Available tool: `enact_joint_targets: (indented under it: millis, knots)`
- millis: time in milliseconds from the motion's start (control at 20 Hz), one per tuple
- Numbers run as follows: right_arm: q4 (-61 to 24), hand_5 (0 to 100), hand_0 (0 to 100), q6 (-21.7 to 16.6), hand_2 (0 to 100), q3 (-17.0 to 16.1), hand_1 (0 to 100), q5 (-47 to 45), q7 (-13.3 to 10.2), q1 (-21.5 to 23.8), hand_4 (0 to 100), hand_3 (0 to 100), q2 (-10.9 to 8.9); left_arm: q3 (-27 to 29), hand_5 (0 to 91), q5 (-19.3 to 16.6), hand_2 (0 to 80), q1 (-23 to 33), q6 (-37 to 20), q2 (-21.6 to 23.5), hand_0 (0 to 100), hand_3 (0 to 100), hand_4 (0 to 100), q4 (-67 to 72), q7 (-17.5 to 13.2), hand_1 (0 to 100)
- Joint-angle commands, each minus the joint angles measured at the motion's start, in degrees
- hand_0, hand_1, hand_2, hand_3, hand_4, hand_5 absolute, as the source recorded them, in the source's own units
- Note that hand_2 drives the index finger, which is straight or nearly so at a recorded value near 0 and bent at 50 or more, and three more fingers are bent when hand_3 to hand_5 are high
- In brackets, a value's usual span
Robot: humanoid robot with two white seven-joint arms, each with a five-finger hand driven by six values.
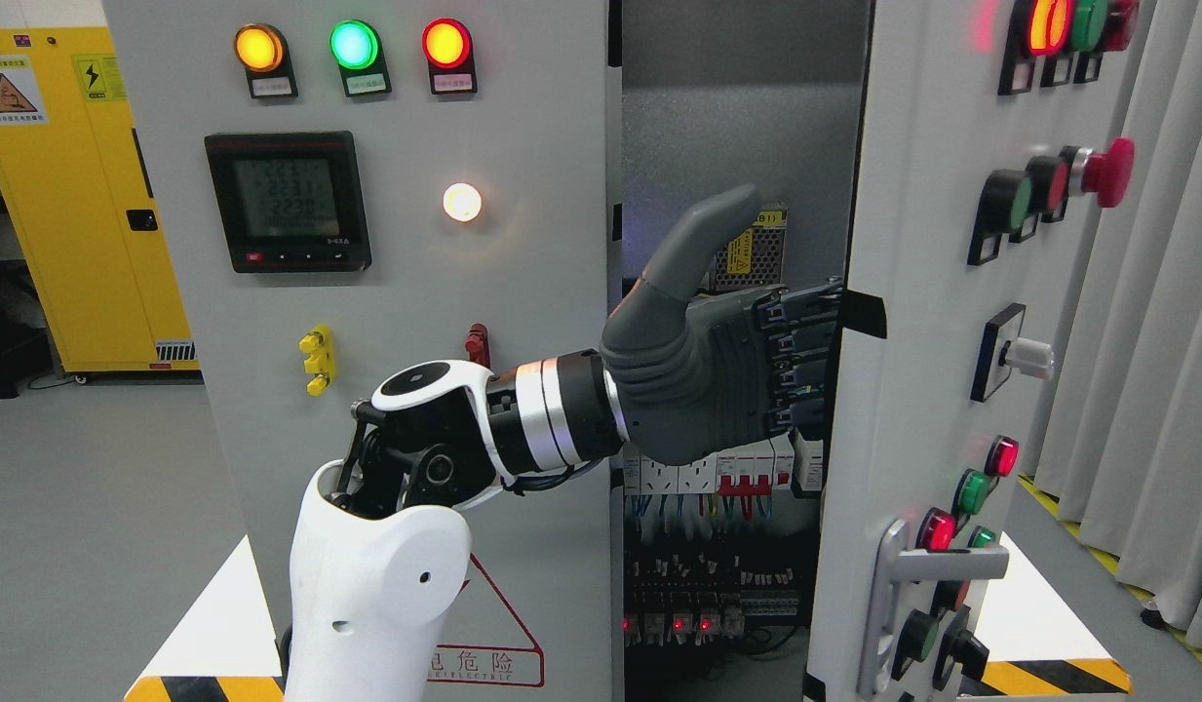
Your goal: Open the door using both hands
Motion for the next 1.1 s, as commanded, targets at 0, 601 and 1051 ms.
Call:
enact_joint_targets:
  millis: [0,601,1051]
  knots:
    - [0.00,0,22,-0.01,0,0.00,1,0.00,-0.03,0.00,0,0,-0.06,-6.03,0.0,3.04,0.0,-0.20,-1.28,-0.98,0,0,0,1.70,2.54,0]
    - [0.00,0,22,-0.01,0,0.00,1,0.00,-0.03,0.00,0,0,0.02,-10.78,0.0,10.78,0.0,-3.71,-1.89,-1.07,0,0,0,1.17,5.80,0]
    - [0.00,0,22,-0.01,0,0.00,1,0.00,-0.03,0.00,0,0,0.02,-21.06,0.0,12.72,0.0,-4.59,-10.15,-1.33,0,0,0,1.17,10.89,0]
